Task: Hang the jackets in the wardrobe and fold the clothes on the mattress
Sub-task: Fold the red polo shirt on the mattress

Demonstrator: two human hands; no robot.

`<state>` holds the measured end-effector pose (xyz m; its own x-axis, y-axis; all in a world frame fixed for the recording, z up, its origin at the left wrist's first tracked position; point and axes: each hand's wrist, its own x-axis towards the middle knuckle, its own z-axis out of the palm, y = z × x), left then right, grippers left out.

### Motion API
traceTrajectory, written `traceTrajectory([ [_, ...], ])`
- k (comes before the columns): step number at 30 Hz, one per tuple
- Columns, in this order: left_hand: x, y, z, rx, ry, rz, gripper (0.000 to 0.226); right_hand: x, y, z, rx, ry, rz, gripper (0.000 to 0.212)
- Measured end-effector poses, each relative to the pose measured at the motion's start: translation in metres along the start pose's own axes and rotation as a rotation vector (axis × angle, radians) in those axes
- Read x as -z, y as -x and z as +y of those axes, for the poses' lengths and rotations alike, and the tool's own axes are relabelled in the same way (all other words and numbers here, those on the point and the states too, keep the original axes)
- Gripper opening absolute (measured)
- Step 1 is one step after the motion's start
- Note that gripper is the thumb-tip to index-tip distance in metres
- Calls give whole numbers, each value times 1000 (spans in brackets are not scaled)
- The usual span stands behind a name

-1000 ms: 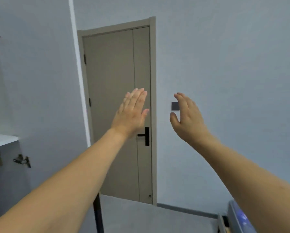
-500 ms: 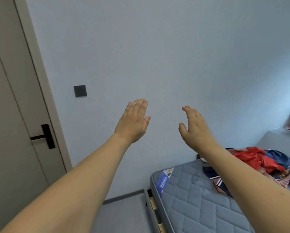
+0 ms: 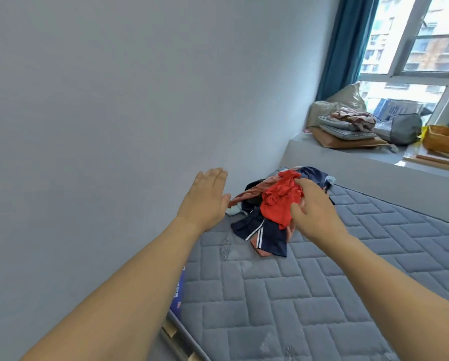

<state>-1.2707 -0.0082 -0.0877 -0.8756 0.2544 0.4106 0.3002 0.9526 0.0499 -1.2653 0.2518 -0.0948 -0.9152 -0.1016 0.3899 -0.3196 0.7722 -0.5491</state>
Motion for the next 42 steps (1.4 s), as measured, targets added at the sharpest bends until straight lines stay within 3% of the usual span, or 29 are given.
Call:
traceTrajectory([
  [6,-80,-78,-31,-82,8,-102,57,-57,-50,83,-160,5,-19,43],
  [10,-158,-129,-67,-87,47,-157,52,-128,-89,133,-237,24,-45,53],
  [19,-515,-190,-94,-172,272,-432,49,-365,-150,347,-406,117,-33,60],
  [22,-615,-210,-90,-232,325,-482,52,-428,-159,417,-383,135,-29,61],
  [30,-794,-314,-43,-305,416,-359,62,-527,-196,576,-282,253,8,56],
  [34,-873,-306,-38,-251,484,-269,59,-571,-189,630,-238,296,90,53],
  [37,-898,-294,-35,-169,566,-148,59,-579,-190,650,-197,319,104,52],
  [42,-894,-299,-35,-168,575,-177,53,-574,-193,643,-221,319,62,49],
])
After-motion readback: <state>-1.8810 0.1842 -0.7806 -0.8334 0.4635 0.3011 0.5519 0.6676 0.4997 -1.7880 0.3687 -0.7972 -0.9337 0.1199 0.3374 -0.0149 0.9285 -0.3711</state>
